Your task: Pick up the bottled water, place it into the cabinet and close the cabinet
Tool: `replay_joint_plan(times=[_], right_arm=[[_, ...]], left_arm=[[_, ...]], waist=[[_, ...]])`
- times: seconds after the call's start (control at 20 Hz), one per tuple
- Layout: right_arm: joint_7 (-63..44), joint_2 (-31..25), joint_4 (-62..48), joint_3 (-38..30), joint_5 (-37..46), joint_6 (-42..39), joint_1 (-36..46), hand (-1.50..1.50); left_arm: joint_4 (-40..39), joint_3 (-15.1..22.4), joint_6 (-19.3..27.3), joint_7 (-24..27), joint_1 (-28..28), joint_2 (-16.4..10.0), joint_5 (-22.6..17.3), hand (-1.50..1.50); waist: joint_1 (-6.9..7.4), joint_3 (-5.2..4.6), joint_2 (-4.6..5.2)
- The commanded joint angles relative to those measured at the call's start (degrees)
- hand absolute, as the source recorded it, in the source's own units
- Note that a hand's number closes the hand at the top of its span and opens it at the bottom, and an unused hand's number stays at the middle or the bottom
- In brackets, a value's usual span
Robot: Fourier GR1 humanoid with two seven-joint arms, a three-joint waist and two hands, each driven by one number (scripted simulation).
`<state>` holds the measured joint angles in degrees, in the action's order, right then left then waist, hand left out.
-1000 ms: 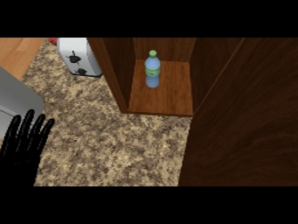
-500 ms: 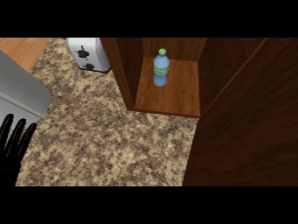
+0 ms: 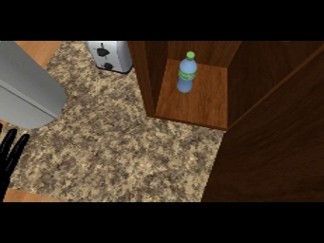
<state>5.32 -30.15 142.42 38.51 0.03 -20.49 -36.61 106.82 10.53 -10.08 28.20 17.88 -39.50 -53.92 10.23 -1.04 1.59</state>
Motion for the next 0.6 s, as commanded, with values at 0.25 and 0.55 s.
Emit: replay_joint_plan(times=[0.25,0.55], right_arm=[[-7.74,-0.98,2.02,5.37,1.89,-5.27,10.48,-1.5],[-8.91,-0.98,1.68,4.37,0.66,-5.72,14.92,1.5]], left_arm=[[-0.42,-1.09,-2.74,-1.14,-0.44,-2.14,-1.1,-1.5],[-1.28,-2.35,-3.79,-1.0,-0.7,-2.76,-1.89,-1.5]], waist=[[3.6,-0.46,0.65],[3.83,-0.59,0.28]])
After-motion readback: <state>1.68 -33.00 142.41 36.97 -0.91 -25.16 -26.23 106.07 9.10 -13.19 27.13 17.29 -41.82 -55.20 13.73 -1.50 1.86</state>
